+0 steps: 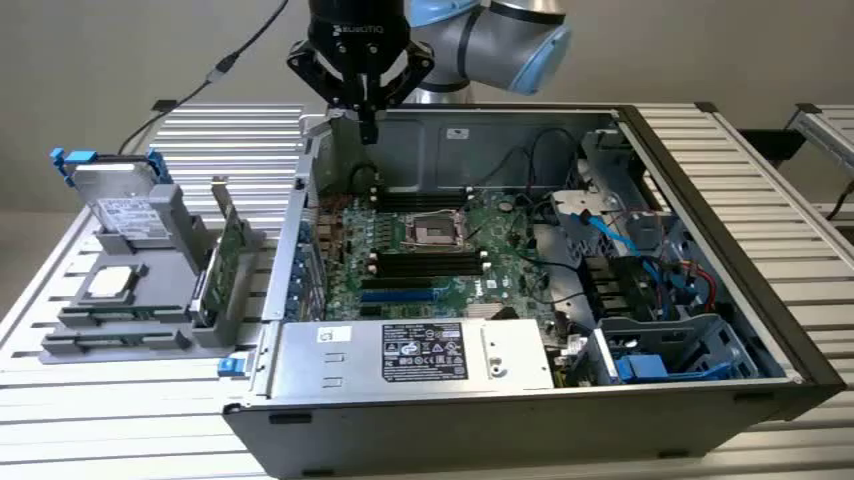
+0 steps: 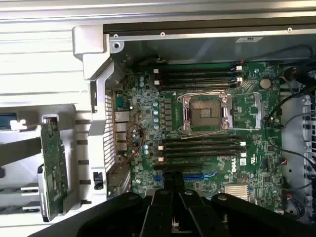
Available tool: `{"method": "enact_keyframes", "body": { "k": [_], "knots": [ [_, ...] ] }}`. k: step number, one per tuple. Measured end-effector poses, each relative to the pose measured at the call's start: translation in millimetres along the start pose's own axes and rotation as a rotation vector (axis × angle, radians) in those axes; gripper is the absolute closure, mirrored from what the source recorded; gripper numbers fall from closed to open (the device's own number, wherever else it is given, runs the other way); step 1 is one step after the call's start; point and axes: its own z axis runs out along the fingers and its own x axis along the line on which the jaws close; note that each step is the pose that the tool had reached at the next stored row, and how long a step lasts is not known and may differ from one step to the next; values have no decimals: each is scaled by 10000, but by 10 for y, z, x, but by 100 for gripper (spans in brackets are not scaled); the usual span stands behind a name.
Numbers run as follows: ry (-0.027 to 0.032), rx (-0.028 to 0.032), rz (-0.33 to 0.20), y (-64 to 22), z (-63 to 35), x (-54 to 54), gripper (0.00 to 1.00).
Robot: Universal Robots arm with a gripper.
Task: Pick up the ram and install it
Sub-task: 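Reach for the ram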
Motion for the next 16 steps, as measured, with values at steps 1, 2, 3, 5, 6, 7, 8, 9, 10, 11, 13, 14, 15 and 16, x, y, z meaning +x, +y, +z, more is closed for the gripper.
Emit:
{"method": "enact_keyframes", "body": {
  "k": [1,2,3,5,6,7,8,9,10,11,13,14,15,16],
  "knots": [
    [0,0,0,0,0,0,90],
    [1,0,0,0,0,0,90],
    [0,1,0,0,0,0,90],
    [0,0,0,0,0,0,90],
    [0,0,0,0,0,0,90],
    [0,0,0,0,0,0,90],
    [0,0,0,0,0,0,90],
    [2,2,1,0,-1,8,90],
    [2,3,1,-2,-2,29,90],
    [5,3,0,-5,-3,71,90],
    [9,2,2,-11,-4,161,90],
    [10,1,0,-14,-5,205,90],
    [12,1,0,-18,-6,252,90],
    [12,1,1,-21,-7,298,90]
  ]
}}
